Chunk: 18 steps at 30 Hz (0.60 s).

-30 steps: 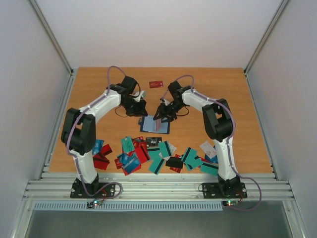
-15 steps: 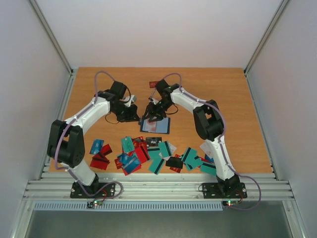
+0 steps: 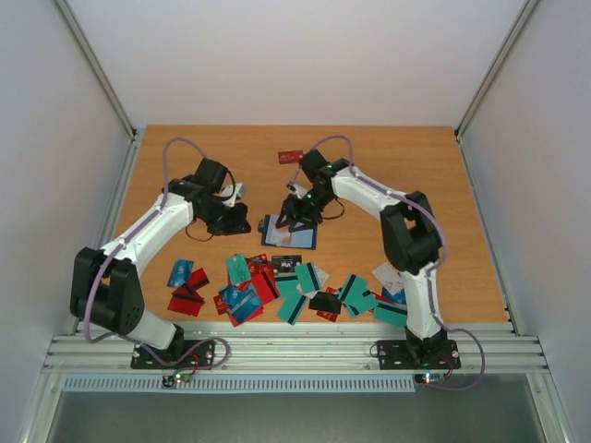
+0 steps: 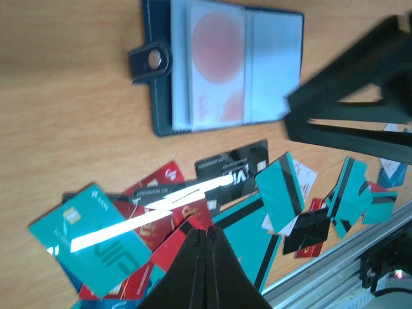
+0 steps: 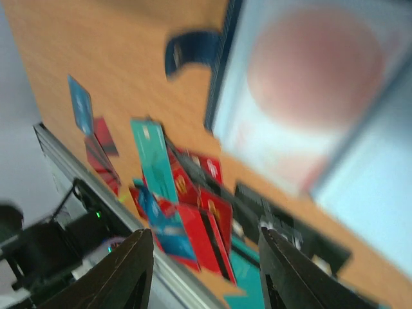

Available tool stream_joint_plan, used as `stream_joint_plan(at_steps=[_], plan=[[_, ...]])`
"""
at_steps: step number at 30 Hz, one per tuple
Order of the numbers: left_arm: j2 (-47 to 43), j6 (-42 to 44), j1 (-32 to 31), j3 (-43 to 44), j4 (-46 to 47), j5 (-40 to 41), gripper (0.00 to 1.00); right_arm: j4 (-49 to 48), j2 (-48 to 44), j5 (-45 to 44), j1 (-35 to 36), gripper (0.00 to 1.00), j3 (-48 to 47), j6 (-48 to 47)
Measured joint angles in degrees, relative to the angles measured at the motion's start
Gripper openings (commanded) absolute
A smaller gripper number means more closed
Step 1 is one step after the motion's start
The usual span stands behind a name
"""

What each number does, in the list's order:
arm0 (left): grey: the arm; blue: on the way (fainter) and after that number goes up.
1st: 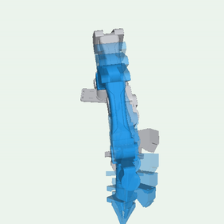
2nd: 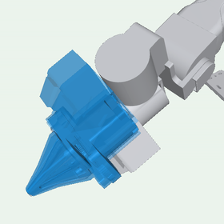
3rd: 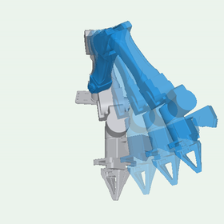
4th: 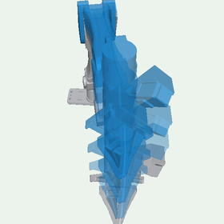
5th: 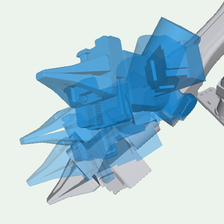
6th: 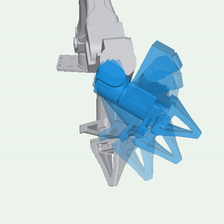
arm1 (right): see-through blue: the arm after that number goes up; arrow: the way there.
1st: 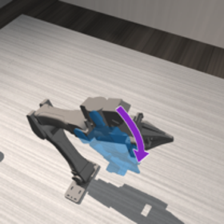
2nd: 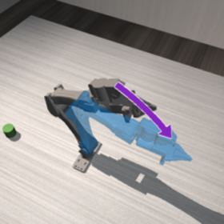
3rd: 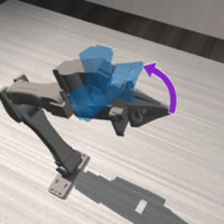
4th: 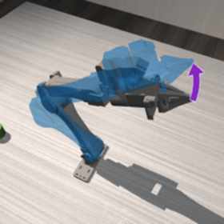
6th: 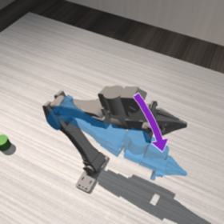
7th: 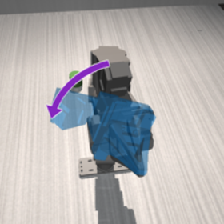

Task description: Put the credit cards into the card holder

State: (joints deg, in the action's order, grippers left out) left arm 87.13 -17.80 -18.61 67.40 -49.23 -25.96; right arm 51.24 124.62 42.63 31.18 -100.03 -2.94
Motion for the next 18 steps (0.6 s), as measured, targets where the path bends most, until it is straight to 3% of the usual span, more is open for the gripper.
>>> stream_joint_plan(at_steps=[4, 12, 18], plan=[[-4.4, 0.7, -0.3, -4.0, -1.5, 1.3, 0.02, -2.2, -12.0, -1.0, -0.9, 0.47, 14.8, -0.4], [-13.8, 0.0, -4.2, -14.6, -2.4, 2.8, 0.04, -6.7, -23.2, -2.8, -5.0, 0.48, 32.3, 0.0], [-14.2, -2.5, -10.7, -16.8, -1.5, 2.7, 0.04, -7.1, -33.4, -5.6, -8.5, 0.54, 40.8, 1.5]])
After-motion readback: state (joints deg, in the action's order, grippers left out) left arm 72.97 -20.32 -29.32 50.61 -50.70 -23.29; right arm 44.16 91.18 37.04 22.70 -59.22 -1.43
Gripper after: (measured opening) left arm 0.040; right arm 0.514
